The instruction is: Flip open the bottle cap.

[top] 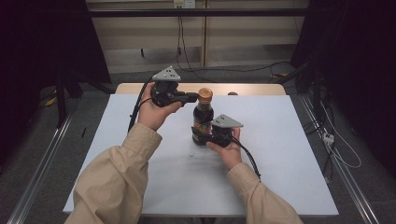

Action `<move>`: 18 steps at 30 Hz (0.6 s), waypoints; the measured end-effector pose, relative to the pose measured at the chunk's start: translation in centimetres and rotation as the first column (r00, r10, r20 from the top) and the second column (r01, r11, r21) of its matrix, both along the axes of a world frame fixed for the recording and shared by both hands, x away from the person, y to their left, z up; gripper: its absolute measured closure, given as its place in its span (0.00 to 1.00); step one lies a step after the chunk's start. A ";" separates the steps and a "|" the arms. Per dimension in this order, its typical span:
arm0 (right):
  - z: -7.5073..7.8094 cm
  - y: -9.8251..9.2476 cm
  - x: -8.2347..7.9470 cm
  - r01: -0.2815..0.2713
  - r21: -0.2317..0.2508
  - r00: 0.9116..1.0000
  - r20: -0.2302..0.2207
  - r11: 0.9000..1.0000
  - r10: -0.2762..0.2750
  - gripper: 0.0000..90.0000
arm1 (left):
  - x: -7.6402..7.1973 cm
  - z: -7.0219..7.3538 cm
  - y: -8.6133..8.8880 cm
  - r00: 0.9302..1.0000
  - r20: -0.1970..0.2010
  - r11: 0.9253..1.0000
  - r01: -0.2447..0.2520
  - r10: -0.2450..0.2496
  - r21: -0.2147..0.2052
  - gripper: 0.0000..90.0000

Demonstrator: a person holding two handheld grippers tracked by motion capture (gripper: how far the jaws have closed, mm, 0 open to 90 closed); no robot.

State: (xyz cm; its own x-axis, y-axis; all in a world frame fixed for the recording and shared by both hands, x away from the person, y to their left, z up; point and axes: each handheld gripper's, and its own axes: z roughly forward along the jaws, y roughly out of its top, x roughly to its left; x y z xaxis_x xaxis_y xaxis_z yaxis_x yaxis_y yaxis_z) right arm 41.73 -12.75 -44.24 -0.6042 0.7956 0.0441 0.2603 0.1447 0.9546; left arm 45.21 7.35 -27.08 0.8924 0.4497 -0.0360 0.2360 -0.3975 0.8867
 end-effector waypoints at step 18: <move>4.8 -1.1 -0.4 -0.020 0.060 1.000 0.011 0.998 0.019 0.21 | 0.1 0.4 0.5 1.000 0.015 1.000 -0.019 0.019 0.000 1.00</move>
